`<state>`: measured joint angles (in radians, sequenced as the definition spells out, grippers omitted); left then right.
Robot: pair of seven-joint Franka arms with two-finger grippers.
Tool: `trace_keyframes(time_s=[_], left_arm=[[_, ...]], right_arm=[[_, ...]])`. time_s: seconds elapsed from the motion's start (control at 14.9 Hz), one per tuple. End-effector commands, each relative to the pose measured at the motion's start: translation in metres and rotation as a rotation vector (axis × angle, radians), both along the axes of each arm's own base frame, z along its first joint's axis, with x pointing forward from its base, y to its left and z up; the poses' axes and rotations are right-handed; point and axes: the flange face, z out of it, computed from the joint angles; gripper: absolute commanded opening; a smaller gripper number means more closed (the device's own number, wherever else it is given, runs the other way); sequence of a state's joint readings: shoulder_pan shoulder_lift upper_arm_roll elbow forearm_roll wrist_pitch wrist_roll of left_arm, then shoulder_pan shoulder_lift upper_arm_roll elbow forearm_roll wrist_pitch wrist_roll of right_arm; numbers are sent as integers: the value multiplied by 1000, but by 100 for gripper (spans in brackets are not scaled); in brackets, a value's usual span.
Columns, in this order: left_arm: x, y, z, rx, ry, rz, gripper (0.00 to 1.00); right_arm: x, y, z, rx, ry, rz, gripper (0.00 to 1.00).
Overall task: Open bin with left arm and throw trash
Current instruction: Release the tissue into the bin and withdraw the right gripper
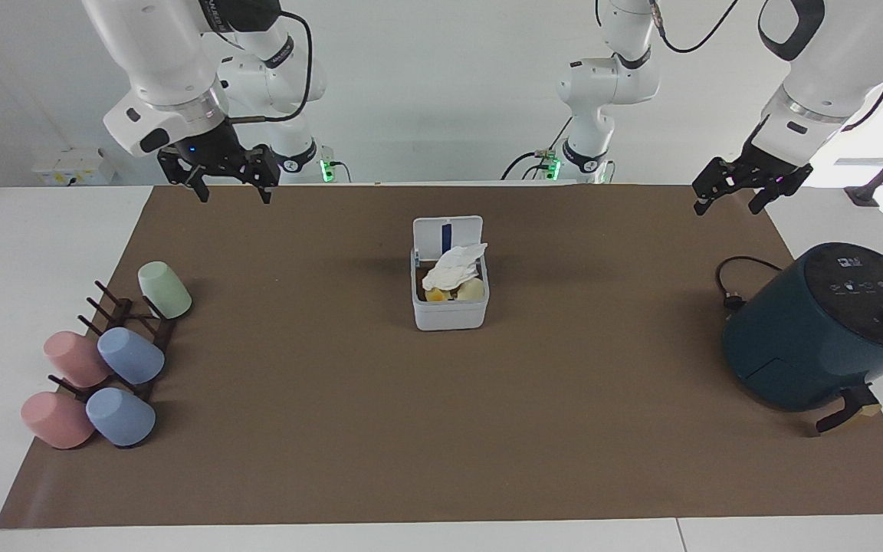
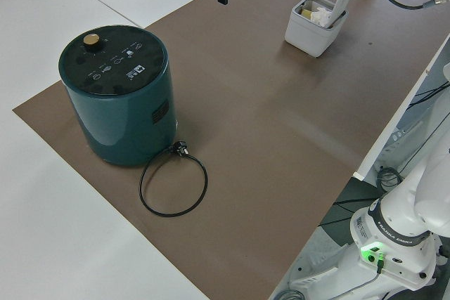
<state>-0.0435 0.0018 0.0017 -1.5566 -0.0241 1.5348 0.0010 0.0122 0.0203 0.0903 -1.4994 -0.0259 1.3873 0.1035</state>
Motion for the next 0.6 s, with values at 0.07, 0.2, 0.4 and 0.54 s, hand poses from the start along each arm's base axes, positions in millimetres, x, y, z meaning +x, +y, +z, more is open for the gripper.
trace_keyframes(time_s=[0.07, 0.2, 0.4, 0.54], left_arm=[[-5, 1, 1, 17, 5, -6, 100], [-6, -2, 2, 16, 3, -14, 100], [-6, 3, 2, 17, 5, -5, 100], [-6, 1, 0, 17, 8, -8, 100]], right_arm=[[-9, -13, -8, -20, -9, 38, 100], [-9, -14, -10, -20, -3, 38, 100], [-7, -32, -11, -30, -2, 42, 100], [-7, -38, -10, -26, -5, 54, 100]])
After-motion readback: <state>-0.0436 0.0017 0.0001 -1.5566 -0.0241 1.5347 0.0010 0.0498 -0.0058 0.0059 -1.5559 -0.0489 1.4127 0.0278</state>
